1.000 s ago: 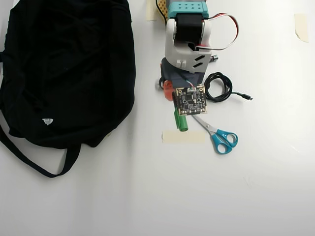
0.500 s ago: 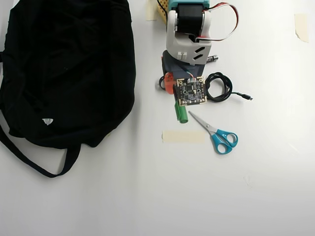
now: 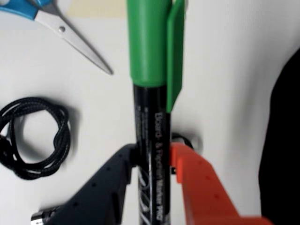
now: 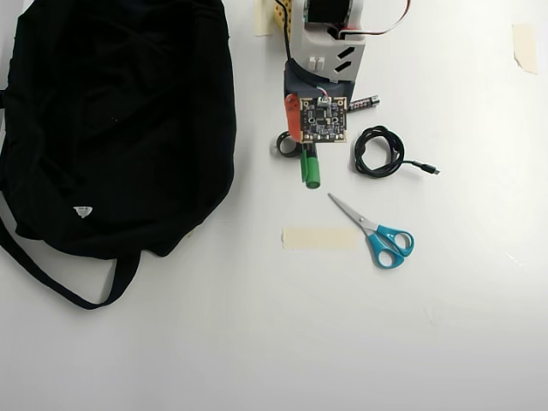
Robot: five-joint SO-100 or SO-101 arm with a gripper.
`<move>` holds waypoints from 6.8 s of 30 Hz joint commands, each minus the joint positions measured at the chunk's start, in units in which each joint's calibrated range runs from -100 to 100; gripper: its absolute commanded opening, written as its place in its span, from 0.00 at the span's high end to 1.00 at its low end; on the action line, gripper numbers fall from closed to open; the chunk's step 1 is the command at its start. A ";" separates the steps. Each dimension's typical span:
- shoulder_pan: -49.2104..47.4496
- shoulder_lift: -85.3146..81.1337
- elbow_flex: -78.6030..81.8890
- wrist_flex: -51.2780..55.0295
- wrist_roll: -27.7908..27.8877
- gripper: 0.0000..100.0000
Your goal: Put the green marker into the black bag
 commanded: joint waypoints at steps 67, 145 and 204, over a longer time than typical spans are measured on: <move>61.34 12.74 5.87 -30.90 -1.86 0.98; -0.74 -85.18 72.72 0.10 -4.17 0.98; -0.52 -85.18 75.24 -1.62 -3.80 0.98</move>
